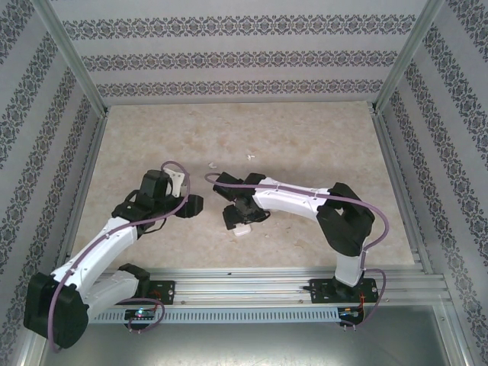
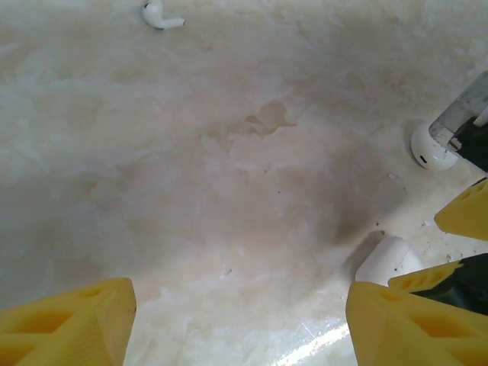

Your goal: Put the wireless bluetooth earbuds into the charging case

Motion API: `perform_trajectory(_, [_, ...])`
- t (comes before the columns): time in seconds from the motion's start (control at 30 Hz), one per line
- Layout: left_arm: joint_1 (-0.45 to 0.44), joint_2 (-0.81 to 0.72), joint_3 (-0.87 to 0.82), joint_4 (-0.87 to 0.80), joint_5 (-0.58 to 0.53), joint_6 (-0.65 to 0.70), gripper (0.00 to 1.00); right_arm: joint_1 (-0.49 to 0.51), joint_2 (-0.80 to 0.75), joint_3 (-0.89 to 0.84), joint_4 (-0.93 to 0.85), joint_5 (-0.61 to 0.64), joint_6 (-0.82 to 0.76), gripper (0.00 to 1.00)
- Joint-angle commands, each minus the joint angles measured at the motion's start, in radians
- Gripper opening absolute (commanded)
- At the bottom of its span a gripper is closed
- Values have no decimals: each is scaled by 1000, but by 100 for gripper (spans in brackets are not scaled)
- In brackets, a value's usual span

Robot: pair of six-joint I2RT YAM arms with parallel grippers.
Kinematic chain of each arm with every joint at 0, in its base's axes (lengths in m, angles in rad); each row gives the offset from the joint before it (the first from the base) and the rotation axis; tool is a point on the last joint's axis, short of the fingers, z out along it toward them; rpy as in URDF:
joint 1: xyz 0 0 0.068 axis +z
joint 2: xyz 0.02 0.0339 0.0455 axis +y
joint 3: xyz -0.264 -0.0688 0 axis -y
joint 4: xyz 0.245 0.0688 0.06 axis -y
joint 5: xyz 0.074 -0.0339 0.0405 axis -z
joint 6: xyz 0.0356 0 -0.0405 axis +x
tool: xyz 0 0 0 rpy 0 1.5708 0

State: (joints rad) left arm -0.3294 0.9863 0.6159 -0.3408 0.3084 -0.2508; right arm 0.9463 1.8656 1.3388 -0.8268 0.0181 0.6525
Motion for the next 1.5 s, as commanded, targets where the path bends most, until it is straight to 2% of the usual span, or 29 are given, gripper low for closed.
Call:
perform_trajectory(0.0, [19, -36, -32, -30, 0, -78, 70, 14, 17, 26, -36, 3, 21, 77])
perform_trajectory(0.6, [33, -40, -83, 7, 42, -117, 71, 14, 120, 22, 7, -72, 36, 78])
perform_trajectory(0.77, [34, -40, -84, 12, 48, -118, 71, 14, 135, 11, 15, -88, 45, 75])
perform_trajectory(0.97, [38, -41, -104, 63, 82, -111, 68, 14, 147, 5, 19, -105, 58, 67])
perform_trajectory(1.17, [37, -58, -117, 137, 212, -89, 67, 3, 66, -28, 56, -107, 89, 61])
perform_trajectory(1.3, [38, -88, -134, 203, 279, -60, 69, -26, -58, -76, 110, -117, 140, 59])
perform_trajectory(1.47, [32, -162, -185, 348, 322, -79, 68, -53, -215, -73, 115, -71, 179, 58])
